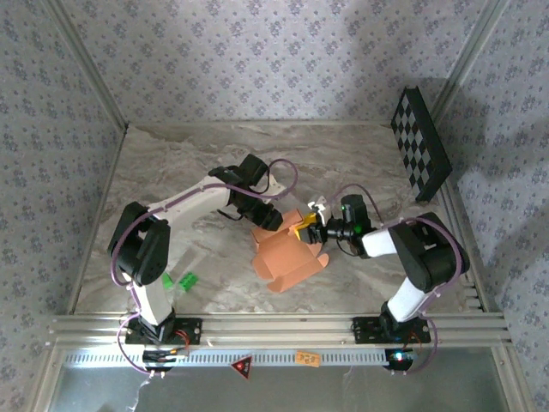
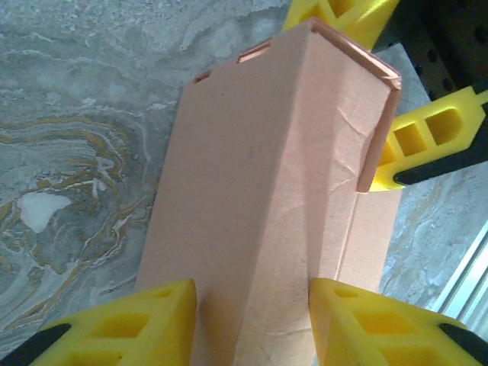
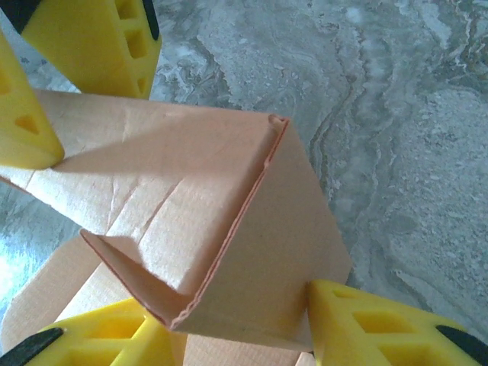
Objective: Fold the paper box
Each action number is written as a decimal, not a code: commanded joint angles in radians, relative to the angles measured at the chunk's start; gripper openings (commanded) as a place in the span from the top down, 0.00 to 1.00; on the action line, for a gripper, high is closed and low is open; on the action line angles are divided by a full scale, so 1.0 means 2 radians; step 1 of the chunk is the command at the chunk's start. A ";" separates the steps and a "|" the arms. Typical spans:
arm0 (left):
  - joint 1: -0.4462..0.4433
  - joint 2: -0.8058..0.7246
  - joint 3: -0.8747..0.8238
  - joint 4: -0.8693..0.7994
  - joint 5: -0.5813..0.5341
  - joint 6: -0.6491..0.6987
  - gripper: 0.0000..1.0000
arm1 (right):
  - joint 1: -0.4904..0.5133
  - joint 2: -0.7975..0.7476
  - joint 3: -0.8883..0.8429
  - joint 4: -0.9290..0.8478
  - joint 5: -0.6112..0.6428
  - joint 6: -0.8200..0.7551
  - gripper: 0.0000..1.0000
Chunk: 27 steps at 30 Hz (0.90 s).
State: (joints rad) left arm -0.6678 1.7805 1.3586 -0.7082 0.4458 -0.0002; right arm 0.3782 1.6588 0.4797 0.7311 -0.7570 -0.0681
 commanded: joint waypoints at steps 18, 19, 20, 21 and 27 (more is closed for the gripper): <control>0.023 0.022 0.019 0.030 0.132 -0.004 0.46 | 0.020 0.039 0.035 0.036 -0.019 0.008 0.61; 0.024 0.023 0.019 0.030 0.134 -0.004 0.45 | 0.020 0.041 0.035 0.038 -0.018 0.009 0.62; 0.025 0.024 0.019 0.031 0.138 -0.005 0.45 | 0.021 0.043 0.035 0.040 -0.018 0.009 0.63; 0.025 0.025 0.019 0.033 0.141 -0.005 0.44 | 0.021 0.045 0.035 0.043 -0.017 0.010 0.65; 0.026 0.031 0.020 0.035 0.145 -0.008 0.41 | 0.022 0.045 0.034 0.053 -0.016 0.017 0.71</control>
State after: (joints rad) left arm -0.6075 1.8202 1.3659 -0.6765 0.6655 -0.0166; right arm 0.4042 1.7355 0.5282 0.7937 -0.7708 -0.0559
